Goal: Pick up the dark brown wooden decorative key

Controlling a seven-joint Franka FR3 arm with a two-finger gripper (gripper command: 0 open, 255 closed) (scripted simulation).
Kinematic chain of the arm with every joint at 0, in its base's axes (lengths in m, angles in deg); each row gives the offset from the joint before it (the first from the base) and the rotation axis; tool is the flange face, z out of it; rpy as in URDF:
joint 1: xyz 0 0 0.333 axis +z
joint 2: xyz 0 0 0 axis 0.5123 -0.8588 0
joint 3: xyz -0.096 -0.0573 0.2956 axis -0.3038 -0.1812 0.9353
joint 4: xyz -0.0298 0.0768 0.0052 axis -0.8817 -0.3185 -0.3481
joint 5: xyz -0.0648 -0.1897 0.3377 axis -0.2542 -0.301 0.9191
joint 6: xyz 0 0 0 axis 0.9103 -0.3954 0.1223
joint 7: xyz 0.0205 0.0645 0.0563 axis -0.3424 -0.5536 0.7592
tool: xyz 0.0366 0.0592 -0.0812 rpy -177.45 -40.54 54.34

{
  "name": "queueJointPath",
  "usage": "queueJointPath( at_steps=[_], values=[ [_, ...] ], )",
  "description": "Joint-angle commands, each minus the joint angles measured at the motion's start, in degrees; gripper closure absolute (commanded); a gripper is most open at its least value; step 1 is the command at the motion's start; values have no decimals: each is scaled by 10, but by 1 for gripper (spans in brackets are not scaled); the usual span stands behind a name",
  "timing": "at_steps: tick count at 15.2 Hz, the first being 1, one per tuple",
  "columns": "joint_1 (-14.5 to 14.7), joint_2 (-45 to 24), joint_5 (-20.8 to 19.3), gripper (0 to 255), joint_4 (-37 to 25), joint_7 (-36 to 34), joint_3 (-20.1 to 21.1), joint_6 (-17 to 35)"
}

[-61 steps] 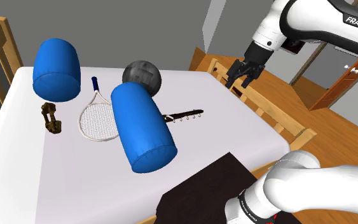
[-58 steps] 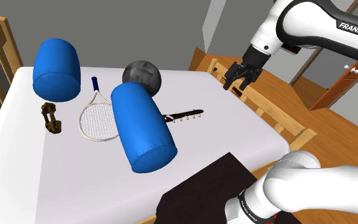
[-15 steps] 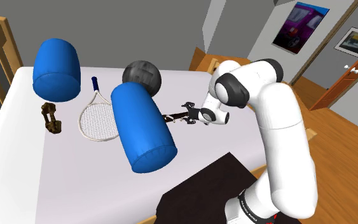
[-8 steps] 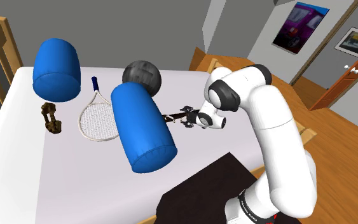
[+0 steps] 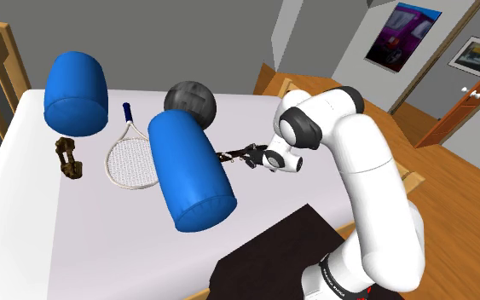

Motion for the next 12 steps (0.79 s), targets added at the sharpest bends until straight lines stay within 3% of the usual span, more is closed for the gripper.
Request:
queueJointPath(
  at_steps=[1, 12],
  values=[
    [1, -2, -1, 255, 3, 1, 3, 1],
    [20, 65, -43, 255, 34, -20, -23, 28]
  ],
)
